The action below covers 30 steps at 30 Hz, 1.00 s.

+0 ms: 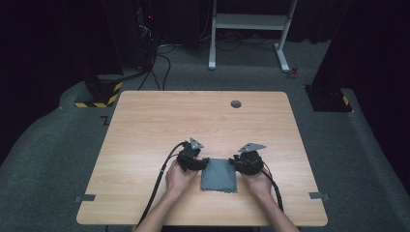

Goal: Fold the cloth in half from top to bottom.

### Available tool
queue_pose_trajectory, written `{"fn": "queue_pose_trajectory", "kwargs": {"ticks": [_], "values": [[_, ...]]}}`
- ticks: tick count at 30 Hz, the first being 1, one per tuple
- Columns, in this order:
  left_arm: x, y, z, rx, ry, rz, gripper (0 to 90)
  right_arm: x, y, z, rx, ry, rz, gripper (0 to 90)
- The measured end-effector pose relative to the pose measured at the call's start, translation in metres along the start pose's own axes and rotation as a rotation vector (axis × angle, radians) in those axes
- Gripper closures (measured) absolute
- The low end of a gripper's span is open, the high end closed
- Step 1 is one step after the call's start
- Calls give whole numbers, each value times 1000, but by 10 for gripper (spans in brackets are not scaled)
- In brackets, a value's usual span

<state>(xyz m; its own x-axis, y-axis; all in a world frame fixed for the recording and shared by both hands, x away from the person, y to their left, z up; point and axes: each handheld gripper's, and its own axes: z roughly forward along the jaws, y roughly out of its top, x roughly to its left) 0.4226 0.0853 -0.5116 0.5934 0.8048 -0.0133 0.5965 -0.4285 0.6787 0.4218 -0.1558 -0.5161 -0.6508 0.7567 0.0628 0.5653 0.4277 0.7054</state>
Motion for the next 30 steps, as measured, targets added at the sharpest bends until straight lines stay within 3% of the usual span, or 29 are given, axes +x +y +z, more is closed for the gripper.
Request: {"fn": "queue_pose_trajectory", "kwargs": {"ticks": [1,3,9,13,16,23,30], "values": [[0,-1,1,3,1,16,456,0,-1,1,3,-3,-15,696],[0,-1,1,0,-15,10,476,-1,0,1,6,-1,-23,712],[1,-1,0,1,-65,32,631,0,4,2,40,37,-50,851],[1,0,0,6,-103,28,737,-2,5,2,44,52,-46,868],[0,0,0,5,-121,41,836,0,5,1,43,37,-65,873],[3,2,0,6,-121,71,873,0,7,2,37,25,-83,877],[11,9,-4,-40,-95,56,875,-1,16,5,20,4,-87,879]]}}
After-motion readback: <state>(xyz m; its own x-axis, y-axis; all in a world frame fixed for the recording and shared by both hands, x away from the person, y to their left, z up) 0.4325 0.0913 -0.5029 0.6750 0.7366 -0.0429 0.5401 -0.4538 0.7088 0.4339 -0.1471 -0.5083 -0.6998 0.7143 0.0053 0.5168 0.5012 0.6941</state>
